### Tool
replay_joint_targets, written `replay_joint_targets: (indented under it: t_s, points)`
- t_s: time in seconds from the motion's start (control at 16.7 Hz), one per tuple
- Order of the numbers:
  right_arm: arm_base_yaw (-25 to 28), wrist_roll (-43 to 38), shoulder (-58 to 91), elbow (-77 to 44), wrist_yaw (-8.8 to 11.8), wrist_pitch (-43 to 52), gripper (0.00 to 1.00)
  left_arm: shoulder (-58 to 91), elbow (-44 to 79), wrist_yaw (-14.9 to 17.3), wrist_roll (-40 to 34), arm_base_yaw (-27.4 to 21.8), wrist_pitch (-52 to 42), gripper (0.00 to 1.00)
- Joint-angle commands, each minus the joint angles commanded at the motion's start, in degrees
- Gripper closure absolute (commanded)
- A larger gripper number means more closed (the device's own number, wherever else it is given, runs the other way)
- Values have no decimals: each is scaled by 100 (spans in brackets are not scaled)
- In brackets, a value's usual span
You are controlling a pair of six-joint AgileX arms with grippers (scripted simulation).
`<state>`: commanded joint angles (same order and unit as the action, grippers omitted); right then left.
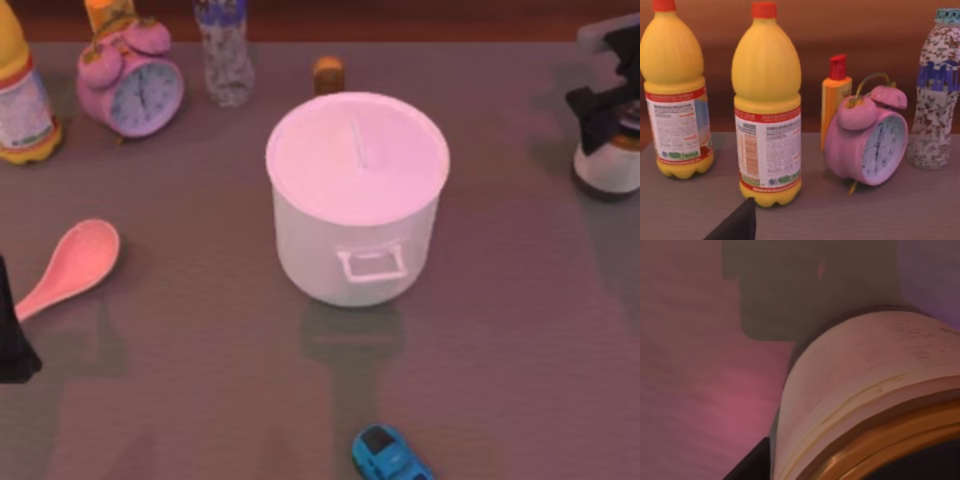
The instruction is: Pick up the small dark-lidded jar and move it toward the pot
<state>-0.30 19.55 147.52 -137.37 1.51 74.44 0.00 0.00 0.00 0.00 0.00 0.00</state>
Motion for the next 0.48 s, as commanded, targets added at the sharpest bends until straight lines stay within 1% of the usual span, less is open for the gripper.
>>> replay_joint_targets:
  t_s: [0.48]
  points:
    - [0,0,0,0,0,0,90,0,0,0,0,0,0,0]
